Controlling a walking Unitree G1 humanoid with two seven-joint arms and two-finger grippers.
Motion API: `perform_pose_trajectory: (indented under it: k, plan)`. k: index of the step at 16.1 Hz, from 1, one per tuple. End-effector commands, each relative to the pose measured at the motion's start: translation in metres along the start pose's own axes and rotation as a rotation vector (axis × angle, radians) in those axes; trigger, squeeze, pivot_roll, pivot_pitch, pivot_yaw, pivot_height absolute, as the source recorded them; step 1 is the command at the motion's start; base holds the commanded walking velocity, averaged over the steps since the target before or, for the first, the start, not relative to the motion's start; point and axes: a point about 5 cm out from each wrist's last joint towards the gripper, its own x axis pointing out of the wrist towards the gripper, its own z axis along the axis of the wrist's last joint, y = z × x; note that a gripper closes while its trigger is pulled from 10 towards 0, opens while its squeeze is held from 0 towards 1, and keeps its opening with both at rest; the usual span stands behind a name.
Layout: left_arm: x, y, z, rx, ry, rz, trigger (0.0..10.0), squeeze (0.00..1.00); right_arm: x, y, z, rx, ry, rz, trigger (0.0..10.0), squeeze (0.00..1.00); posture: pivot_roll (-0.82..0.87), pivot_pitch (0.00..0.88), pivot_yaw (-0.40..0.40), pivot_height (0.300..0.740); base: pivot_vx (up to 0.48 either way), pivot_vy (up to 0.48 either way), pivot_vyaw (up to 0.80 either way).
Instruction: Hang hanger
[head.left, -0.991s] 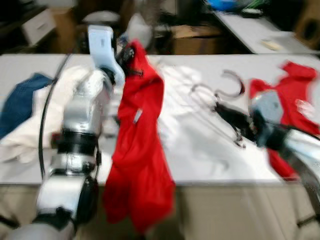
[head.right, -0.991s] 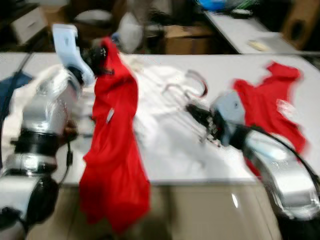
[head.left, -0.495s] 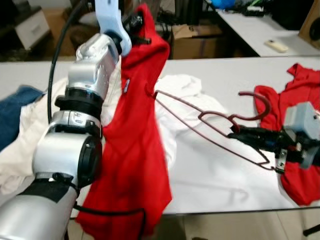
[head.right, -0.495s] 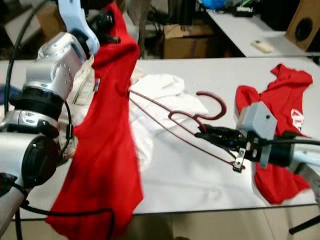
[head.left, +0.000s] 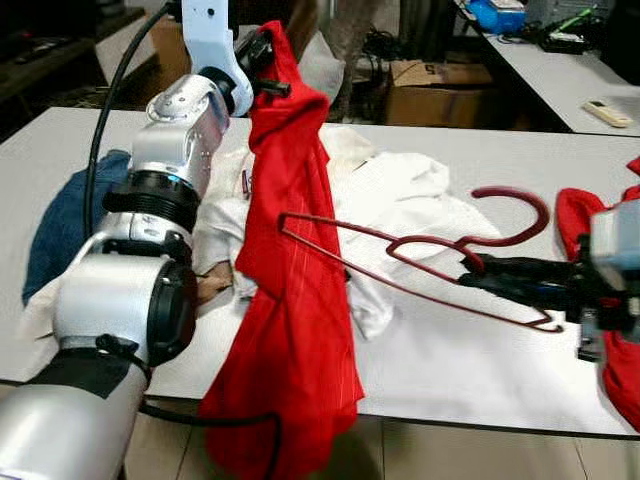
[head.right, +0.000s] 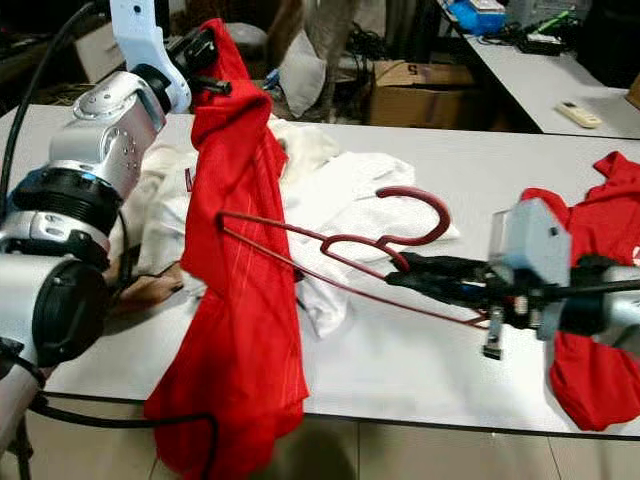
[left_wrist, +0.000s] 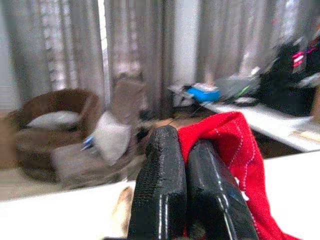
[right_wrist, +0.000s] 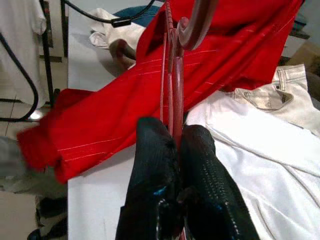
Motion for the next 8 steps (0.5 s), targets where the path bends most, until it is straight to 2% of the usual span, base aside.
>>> perform_pose_trajectory:
  k: [1,2,4,6,8]
  plan:
    - [0.000,0.006,0.004,0.039,0.011,0.043,10.0,0.00,-0.007,-0.001,0.004,-0.024,0.014,-0.007,10.0,0.00,-0.17,0.000,0.035,0.740,0.000,0.000,0.00]
    - [-0.001,0.010,0.003,0.059,0.022,0.065,10.0,0.00,-0.009,-0.002,0.004,-0.026,0.030,-0.013,10.0,0.00,-0.17,0.000,0.036,0.740,0.000,0.000,0.00]
    - [-0.008,0.032,-0.001,0.219,0.083,0.211,10.0,0.00,-0.021,-0.008,-0.003,-0.038,0.118,-0.070,10.0,0.00,-0.17,0.000,0.039,0.740,0.000,0.000,0.00]
    - [-0.010,0.038,0.002,0.236,0.082,0.243,10.0,0.00,-0.025,-0.011,-0.001,-0.040,0.105,-0.093,10.0,0.00,-0.17,0.000,0.043,0.740,0.000,0.000,0.00]
    - [-0.008,0.033,0.005,0.216,0.062,0.205,10.0,0.00,-0.021,-0.010,0.013,-0.052,-0.007,-0.077,10.0,0.00,-0.17,0.000,0.043,0.740,0.000,0.000,0.00]
